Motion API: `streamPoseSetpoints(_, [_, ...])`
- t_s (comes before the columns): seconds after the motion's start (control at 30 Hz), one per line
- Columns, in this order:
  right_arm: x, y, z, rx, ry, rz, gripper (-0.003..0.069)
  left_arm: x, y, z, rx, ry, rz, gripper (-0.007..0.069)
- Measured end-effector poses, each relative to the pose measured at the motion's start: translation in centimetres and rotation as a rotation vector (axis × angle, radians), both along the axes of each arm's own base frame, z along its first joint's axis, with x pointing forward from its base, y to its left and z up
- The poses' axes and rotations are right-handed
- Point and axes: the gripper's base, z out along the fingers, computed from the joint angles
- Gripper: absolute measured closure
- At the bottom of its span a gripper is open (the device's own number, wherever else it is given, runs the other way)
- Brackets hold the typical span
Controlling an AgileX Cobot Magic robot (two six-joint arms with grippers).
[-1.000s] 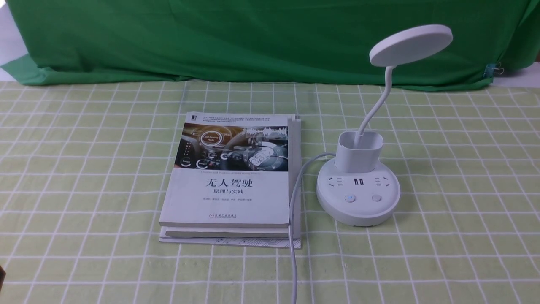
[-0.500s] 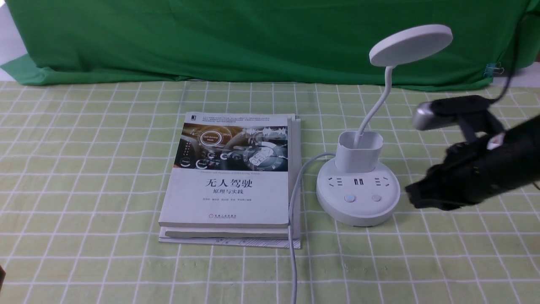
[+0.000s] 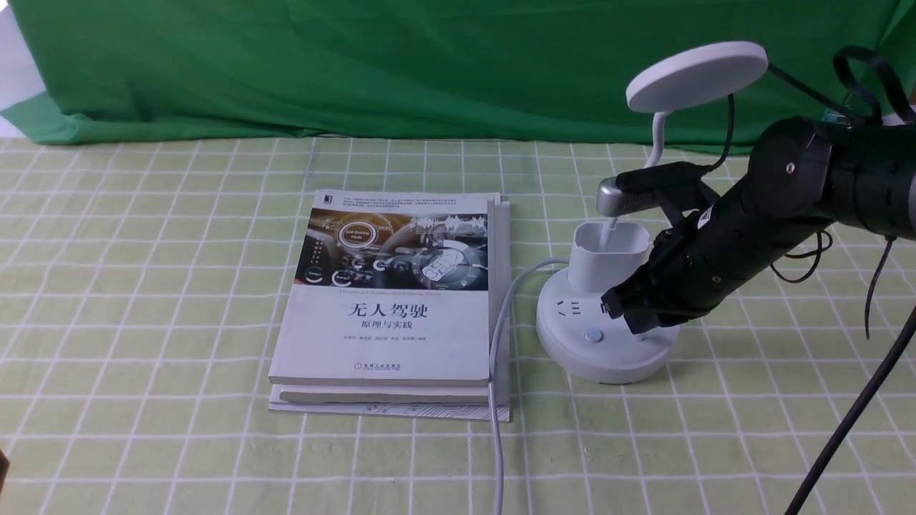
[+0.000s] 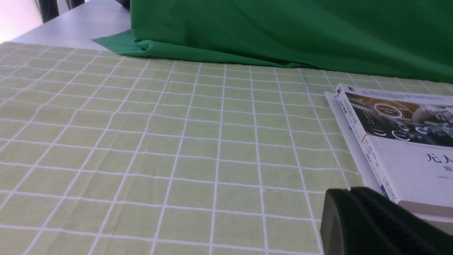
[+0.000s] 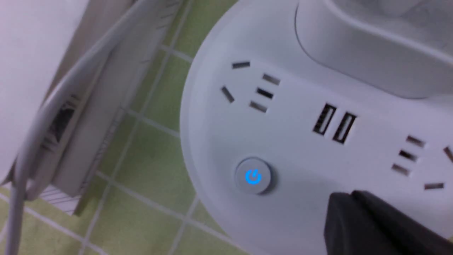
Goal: Turn on the table lamp on the green coffee tablecloth with your hand.
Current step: 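Press the button on the base of the white desk lamp with the right gripper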
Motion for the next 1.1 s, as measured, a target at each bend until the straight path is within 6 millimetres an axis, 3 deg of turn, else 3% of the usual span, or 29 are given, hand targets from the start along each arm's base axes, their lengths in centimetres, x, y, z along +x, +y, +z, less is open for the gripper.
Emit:
streamPoseSetpoints(0.7, [0.9,0.0,-1.3,-0.009,0.010,-0.016,0.0624,0.0,0.0,0.0,0.000,0.000,0.000,0.0622])
streamPoseSetpoints(0.97, [0.5,-0.1,-0.4,-0.005,-0.010,-0.016,0.0624,0.0,0.0,0.0,0.000,0.000,0.000,0.0622])
streamPoseSetpoints(1.1, [0.0,-0.3,1.1,0.001,-0.022,-0.010,0.0624,0.0,0.0,0.0,0.000,0.000,0.000,0.0622])
